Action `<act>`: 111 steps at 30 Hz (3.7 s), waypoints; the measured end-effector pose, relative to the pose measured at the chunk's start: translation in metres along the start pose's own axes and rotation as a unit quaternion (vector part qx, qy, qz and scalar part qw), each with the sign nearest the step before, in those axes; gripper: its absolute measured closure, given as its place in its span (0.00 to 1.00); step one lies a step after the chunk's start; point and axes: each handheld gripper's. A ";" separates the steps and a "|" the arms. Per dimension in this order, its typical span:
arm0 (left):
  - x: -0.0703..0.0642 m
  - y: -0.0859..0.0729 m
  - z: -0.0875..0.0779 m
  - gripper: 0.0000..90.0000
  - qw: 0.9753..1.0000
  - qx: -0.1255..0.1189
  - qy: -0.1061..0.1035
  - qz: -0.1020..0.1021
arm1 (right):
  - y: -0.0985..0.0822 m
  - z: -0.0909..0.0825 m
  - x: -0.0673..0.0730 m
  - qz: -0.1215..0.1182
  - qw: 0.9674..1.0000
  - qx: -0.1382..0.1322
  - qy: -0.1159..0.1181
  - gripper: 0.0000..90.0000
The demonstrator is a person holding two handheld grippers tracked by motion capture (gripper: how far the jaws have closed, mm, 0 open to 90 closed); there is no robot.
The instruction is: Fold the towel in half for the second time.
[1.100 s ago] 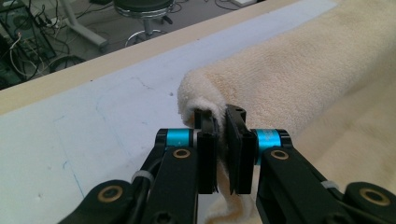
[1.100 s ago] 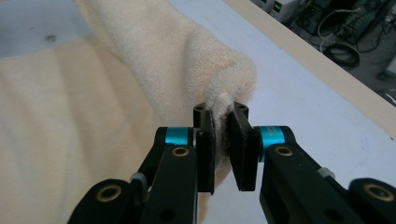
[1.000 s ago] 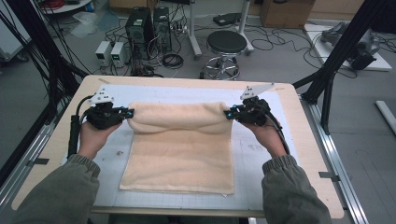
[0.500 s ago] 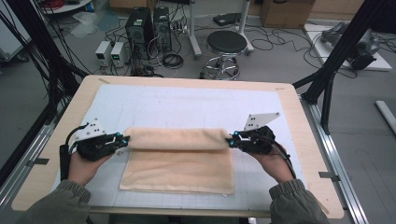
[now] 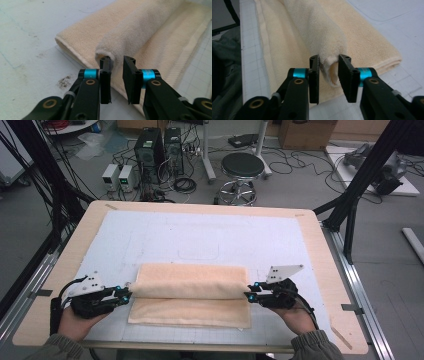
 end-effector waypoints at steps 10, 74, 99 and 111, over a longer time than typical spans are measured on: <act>-0.001 0.019 0.013 0.68 1.000 0.000 -0.016 0.014 | 0.015 0.001 0.002 -0.009 1.000 -0.017 0.001 0.64; -0.040 0.024 -0.006 0.95 0.994 0.024 -0.028 0.101 | 0.011 -0.004 0.032 -0.085 0.995 0.014 0.045 0.95; 0.000 0.031 0.014 0.50 0.999 0.012 0.023 0.031 | 0.037 0.010 -0.012 -0.018 1.000 -0.001 0.001 0.53; 0.039 0.049 0.056 0.42 0.998 0.024 0.055 -0.019 | 0.044 0.041 -0.053 0.030 0.998 0.019 -0.046 0.39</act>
Point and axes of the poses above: each handheld gripper's, and its own axes: z roughly forward along the jaws, y roughly out of its top, x roughly to its left, and after that the axes turned 13 degrees about x, right-handed
